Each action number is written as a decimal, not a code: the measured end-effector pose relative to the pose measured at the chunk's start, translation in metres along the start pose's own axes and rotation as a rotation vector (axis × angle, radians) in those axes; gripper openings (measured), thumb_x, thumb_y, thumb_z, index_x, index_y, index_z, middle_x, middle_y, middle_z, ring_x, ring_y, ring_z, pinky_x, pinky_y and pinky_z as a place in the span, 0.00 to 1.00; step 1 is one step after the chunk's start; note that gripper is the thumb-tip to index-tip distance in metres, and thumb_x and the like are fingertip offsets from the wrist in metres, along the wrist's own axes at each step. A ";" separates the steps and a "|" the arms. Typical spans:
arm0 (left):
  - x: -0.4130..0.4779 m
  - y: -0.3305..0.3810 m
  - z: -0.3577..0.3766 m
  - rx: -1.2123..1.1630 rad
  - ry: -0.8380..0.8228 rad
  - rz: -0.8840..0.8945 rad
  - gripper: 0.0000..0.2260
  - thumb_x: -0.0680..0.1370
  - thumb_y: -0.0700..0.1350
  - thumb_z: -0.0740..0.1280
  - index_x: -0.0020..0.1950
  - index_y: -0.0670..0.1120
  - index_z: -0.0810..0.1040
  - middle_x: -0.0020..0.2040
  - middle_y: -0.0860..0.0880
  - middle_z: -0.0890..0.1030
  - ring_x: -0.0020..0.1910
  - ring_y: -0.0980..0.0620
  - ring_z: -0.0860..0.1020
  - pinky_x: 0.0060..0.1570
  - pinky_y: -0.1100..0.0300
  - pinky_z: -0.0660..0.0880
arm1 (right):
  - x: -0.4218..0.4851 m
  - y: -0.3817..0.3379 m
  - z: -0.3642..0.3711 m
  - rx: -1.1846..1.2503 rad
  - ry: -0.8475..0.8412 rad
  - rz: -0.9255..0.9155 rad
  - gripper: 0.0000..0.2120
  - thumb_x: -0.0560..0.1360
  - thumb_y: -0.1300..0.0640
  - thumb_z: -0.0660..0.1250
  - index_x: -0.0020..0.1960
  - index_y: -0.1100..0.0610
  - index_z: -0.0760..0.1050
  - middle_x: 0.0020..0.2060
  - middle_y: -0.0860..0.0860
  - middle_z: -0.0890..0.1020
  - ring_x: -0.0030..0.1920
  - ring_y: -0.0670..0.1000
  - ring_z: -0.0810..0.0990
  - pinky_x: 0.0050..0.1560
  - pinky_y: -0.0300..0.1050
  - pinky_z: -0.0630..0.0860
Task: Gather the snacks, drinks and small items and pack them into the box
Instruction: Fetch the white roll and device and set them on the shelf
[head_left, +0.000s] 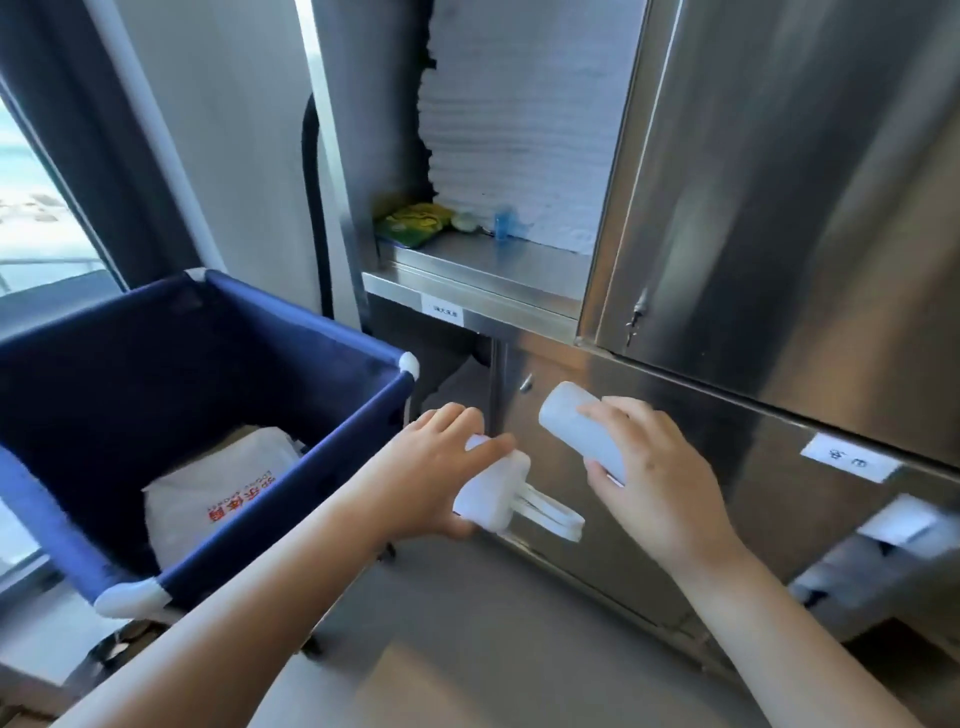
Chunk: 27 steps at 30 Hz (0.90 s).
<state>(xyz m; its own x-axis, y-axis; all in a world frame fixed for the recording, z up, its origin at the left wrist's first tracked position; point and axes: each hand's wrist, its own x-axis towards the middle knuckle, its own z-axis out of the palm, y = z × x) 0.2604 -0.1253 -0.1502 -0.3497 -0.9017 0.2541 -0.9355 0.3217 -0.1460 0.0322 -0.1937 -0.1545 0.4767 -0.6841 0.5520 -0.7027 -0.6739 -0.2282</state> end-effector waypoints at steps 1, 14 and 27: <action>-0.003 -0.009 0.000 0.009 0.006 -0.016 0.36 0.55 0.57 0.76 0.62 0.51 0.74 0.48 0.48 0.75 0.46 0.48 0.74 0.44 0.59 0.74 | 0.010 -0.004 0.007 0.004 -0.010 -0.013 0.24 0.64 0.63 0.74 0.59 0.53 0.75 0.54 0.49 0.77 0.50 0.53 0.76 0.36 0.45 0.76; 0.022 -0.149 0.006 0.153 0.026 -0.097 0.38 0.55 0.58 0.76 0.63 0.51 0.70 0.49 0.48 0.73 0.46 0.48 0.73 0.45 0.57 0.76 | 0.172 -0.034 0.135 0.159 -0.098 -0.142 0.23 0.69 0.60 0.70 0.64 0.53 0.73 0.58 0.52 0.76 0.56 0.57 0.75 0.48 0.51 0.75; 0.137 -0.286 0.063 0.086 -0.084 -0.031 0.38 0.61 0.61 0.75 0.68 0.53 0.66 0.56 0.47 0.71 0.53 0.48 0.69 0.52 0.57 0.72 | 0.297 0.015 0.229 0.161 -0.044 -0.044 0.23 0.68 0.61 0.72 0.62 0.53 0.73 0.56 0.51 0.76 0.54 0.57 0.74 0.46 0.51 0.75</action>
<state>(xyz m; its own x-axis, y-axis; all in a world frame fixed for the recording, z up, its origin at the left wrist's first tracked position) 0.4830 -0.3592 -0.1333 -0.3116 -0.9332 0.1790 -0.9369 0.2702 -0.2220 0.2844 -0.4707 -0.1776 0.5301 -0.6621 0.5297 -0.5885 -0.7370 -0.3323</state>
